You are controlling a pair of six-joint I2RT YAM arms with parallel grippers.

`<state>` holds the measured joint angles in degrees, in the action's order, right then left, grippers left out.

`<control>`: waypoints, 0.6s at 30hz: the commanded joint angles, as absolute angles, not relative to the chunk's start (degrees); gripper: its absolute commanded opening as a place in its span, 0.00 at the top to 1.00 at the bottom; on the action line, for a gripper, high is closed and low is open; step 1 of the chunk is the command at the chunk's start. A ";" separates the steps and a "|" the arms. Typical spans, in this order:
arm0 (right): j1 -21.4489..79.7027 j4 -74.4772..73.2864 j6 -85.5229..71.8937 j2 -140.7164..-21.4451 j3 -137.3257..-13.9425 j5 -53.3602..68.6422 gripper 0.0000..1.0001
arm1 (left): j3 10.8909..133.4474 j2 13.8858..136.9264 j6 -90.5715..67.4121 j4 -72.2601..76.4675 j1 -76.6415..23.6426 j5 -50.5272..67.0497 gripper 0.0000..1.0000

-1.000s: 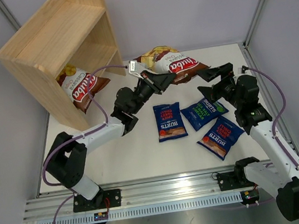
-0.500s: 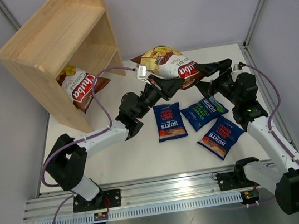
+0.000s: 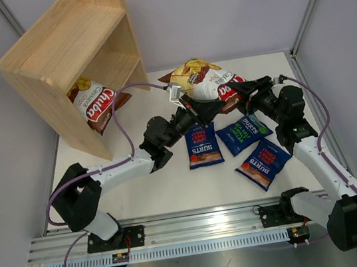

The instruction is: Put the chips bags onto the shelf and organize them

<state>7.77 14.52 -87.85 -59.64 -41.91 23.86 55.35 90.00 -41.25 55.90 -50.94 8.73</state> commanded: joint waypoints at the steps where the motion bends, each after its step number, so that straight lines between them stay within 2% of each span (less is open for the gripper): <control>1: 7.56 16.96 -87.37 -56.26 -44.03 22.77 0.50 | 55.46 85.52 -38.15 59.77 -52.12 9.41 1.00; 4: 7.56 17.84 -85.79 -54.85 -43.86 21.97 0.62 | 54.41 84.29 -37.53 56.96 -52.12 8.96 0.81; 5: 7.56 18.28 -85.26 -54.58 -43.68 21.62 0.64 | 54.06 83.50 -37.18 55.82 -52.12 9.05 0.70; 6: 7.56 20.98 -85.17 -54.41 -43.25 21.53 0.67 | 53.62 83.15 -36.22 55.11 -52.12 9.31 0.62; 7: 7.56 22.92 -84.82 -54.14 -42.29 21.71 0.69 | 52.66 82.45 -35.60 54.15 -52.12 9.58 0.51; 9: 7.56 24.69 -83.07 -54.23 -42.27 22.50 0.70 | 51.77 79.55 -33.85 49.59 -52.12 8.62 0.20; 10: 7.56 24.78 -82.10 -54.32 -42.62 22.76 0.70 | 51.25 78.32 -33.14 47.05 -52.12 7.48 0.13; 11: 7.65 24.79 -80.96 -54.14 -42.71 22.94 0.71 | 50.98 77.01 -32.53 41.10 -52.12 6.25 0.01; 16: 7.56 25.57 -75.77 -54.05 -42.19 23.38 0.73 | 53.08 67.43 -28.74 18.85 -52.38 -1.74 0.01; 18: 7.47 28.12 -75.23 -55.36 -42.45 25.04 0.73 | 55.97 65.31 -28.65 4.80 -52.47 -7.53 0.01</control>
